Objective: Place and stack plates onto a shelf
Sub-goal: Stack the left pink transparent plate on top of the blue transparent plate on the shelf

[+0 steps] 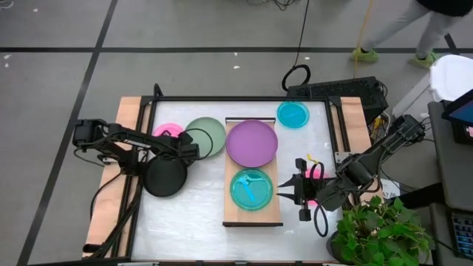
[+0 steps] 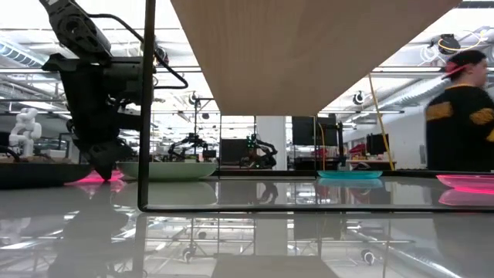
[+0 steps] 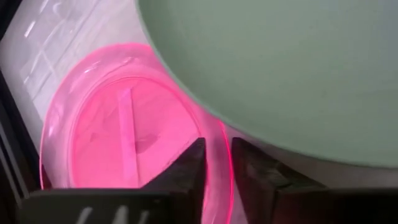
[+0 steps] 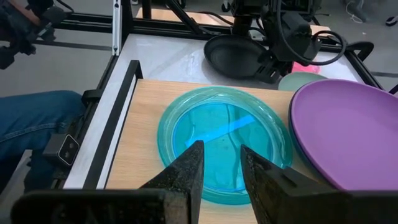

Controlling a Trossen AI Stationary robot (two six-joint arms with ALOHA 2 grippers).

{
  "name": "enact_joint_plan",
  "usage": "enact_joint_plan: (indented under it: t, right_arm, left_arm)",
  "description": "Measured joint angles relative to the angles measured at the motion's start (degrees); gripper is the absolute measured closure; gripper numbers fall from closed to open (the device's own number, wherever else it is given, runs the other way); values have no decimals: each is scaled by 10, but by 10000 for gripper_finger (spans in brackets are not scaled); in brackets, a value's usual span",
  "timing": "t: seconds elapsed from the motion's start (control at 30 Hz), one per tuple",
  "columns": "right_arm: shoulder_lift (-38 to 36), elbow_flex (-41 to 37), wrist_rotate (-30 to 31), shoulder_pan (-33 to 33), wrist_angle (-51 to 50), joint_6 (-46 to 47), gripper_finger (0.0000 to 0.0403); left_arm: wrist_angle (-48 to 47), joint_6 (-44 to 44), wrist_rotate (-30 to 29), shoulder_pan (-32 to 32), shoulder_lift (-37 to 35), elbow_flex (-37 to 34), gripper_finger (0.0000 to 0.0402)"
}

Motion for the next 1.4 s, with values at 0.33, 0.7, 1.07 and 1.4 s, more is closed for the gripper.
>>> enact_joint_plan:
  t: [0.33,0.7,1.07,1.4]
  right_arm:
    - [0,0,0,0,0,-3,312]
    - [0,0,0,0,0,-11,312]
    - [0,0,0,0,0,-13,312]
    - [0,0,0,0,0,-9,312]
  left_arm:
    - [0,19,-8,0,0,0,395]
    - [-44,26,-12,-2,-2,13,397]
    - [-116,29,-34,-25,-6,59,398]
    - [-152,65,-48,-77,-18,121,398]
